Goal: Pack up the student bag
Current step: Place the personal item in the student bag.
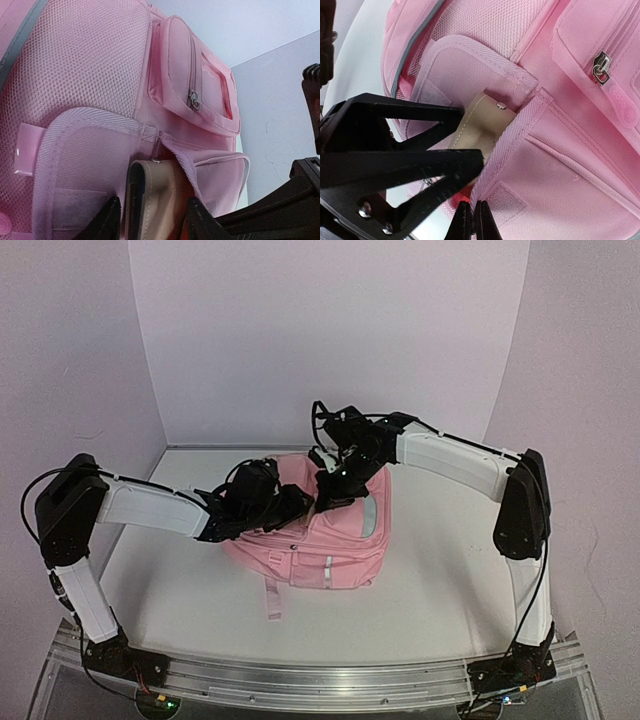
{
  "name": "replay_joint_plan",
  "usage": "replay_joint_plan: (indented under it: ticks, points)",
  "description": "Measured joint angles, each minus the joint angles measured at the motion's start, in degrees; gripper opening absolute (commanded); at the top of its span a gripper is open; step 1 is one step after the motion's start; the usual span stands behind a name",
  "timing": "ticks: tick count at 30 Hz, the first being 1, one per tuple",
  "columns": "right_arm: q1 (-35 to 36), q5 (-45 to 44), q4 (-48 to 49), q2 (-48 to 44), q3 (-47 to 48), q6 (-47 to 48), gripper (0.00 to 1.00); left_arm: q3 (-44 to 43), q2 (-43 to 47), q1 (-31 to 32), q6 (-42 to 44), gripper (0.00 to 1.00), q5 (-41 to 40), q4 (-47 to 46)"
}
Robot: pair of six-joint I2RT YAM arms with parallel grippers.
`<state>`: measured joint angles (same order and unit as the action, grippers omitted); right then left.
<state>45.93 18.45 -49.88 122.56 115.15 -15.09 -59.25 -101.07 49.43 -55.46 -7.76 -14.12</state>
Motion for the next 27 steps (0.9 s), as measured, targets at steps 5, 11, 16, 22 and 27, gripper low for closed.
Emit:
replay_joint_plan:
  ticks: [5, 11, 16, 22, 27]
  points:
    - [0.0, 0.2, 0.1, 0.0, -0.1, 0.0, 0.00, 1.6, 0.9, -0.4, -0.1, 0.17, -0.8, 0.3]
    - [0.0, 0.5, 0.1, 0.0, -0.2, 0.0, 0.00, 1.6, -0.4, -0.5, -0.2, 0.11, -0.3, -0.6]
    - [0.0, 0.4, 0.1, 0.0, -0.2, 0.0, 0.00, -0.5, -4.1, -0.7, 0.0, 0.06, 1.9, -3.9]
    - [0.0, 0.3, -0.1, 0.0, -0.2, 0.0, 0.00, -3.5, -8.8, -0.9, 1.2, 0.03, 8.3, -8.7]
    - [-0.3, -0.3, -1.1, 0.0, -0.2, 0.2, 0.00, -3.9, -10.9, -1.5, 0.4, 0.00, 13.9, -13.0]
